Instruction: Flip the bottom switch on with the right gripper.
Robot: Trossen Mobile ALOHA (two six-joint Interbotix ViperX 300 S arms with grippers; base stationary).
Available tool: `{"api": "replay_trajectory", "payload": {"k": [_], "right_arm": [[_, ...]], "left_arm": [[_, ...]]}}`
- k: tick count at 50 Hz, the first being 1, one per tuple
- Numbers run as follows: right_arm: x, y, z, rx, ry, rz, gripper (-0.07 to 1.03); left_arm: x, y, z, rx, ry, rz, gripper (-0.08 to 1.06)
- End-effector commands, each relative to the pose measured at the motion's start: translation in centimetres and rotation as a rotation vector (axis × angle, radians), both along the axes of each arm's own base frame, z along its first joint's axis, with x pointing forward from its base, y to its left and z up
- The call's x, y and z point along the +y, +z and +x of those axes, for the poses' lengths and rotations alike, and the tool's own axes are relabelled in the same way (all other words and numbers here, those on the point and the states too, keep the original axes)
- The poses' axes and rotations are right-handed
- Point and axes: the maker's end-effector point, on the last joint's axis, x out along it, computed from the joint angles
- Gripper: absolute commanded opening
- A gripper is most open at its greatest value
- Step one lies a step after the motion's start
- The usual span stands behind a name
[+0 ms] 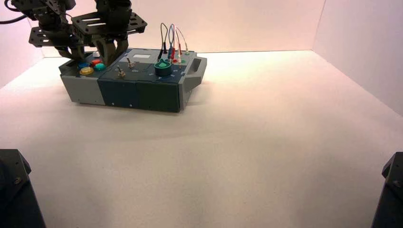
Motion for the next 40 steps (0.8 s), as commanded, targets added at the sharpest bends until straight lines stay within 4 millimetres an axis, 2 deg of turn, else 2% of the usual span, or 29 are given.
{"api": "replay_trajectory", "payload": {"k": [1, 9, 21, 40], "right_arm": [[0.82, 2.49, 0.86, -0.037, -0.001, 0.046, -0.02], [1.15, 2.21, 1.31, -0.051, 0.006, 0.041, -0.02], [1.12, 3.05, 1.58, -0.062, 0.017, 0.021, -0.02], [0.31, 2.38, 1.22, -0.045, 0.013, -0.002, -0.02]], "left_arm": [[0.63, 0.58, 0.16, -0.012, 0.013, 0.001, -0.03], [0.62, 0.54, 0.1, -0.011, 0.012, 0.002, -0.03], [0.62, 0.54, 0.1, -0.011, 0.013, 0.001, -0.03], [0.7, 0.58, 0.15, -0.012, 0.015, 0.001, -0.03]]}}
